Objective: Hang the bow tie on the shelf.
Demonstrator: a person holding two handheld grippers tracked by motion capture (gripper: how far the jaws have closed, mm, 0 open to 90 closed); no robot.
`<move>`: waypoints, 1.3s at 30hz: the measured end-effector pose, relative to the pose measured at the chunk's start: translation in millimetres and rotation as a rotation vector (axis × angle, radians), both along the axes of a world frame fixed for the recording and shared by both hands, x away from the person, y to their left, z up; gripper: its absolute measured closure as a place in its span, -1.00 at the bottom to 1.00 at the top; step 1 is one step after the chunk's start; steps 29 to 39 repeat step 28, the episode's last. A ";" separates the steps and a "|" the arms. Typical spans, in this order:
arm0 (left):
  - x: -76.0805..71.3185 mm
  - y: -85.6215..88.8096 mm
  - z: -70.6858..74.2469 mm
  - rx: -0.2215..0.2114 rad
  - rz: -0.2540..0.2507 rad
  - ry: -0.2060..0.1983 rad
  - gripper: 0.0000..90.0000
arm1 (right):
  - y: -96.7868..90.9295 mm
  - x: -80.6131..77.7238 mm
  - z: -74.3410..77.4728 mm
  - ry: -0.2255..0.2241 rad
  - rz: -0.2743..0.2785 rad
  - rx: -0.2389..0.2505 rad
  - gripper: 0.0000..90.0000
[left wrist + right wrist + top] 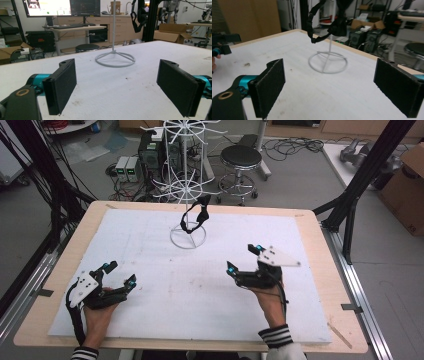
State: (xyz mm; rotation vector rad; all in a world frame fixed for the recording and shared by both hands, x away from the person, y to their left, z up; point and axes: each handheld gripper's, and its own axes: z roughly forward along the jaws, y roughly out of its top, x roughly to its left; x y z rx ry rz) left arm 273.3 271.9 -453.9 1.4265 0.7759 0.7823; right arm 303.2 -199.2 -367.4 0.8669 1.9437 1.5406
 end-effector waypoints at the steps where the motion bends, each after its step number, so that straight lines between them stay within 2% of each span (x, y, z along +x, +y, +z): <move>1: -0.1 0.0 0.0 0.000 0.000 0.000 -0.63 | -6.9 -6.7 -3.8 -0.009 -0.010 0.003 -0.79; 5: -0.5 -0.3 -0.1 0.006 0.002 -0.004 -0.63 | -31.5 -26.0 -21.1 -0.028 -0.038 0.027 -0.79; 9: -0.7 -0.3 -0.1 0.005 0.002 -0.006 -0.63 | -50.6 -36.1 -36.7 -0.054 -0.080 0.039 -0.79; 11: -0.9 -0.3 -0.1 0.006 0.003 -0.008 -0.63 | -58.6 -39.5 -44.4 -0.086 -0.105 0.053 -0.79; 15: -1.0 -0.3 -0.2 0.004 0.002 -0.009 -0.64 | -71.1 -45.3 -59.6 -0.126 -0.166 0.082 -0.79; 19: -1.3 -0.2 -0.2 0.003 0.003 -0.010 -0.64 | -80.3 -50.5 -73.2 -0.146 -0.231 0.095 -0.79; 23: -1.3 -0.2 -0.4 0.003 0.003 -0.010 -0.64 | -83.5 -56.0 -85.4 -0.170 -0.276 0.113 -0.79; 24: -1.4 -0.2 -0.3 0.003 0.003 -0.012 -0.64 | -83.8 -56.1 -86.6 -0.166 -0.278 0.108 -0.79; 26: -1.7 -0.2 -0.5 0.000 0.003 -0.014 -0.64 | -83.6 -57.0 -86.7 -0.191 -0.293 0.102 -0.79; 28: -1.7 0.1 -0.5 0.001 0.003 -0.016 -0.64 | -83.2 -57.6 -86.7 -0.178 -0.295 0.105 -0.79; 39: -1.7 0.1 -0.5 0.001 0.003 -0.016 -0.64 | -83.2 -57.6 -86.7 -0.178 -0.295 0.105 -0.79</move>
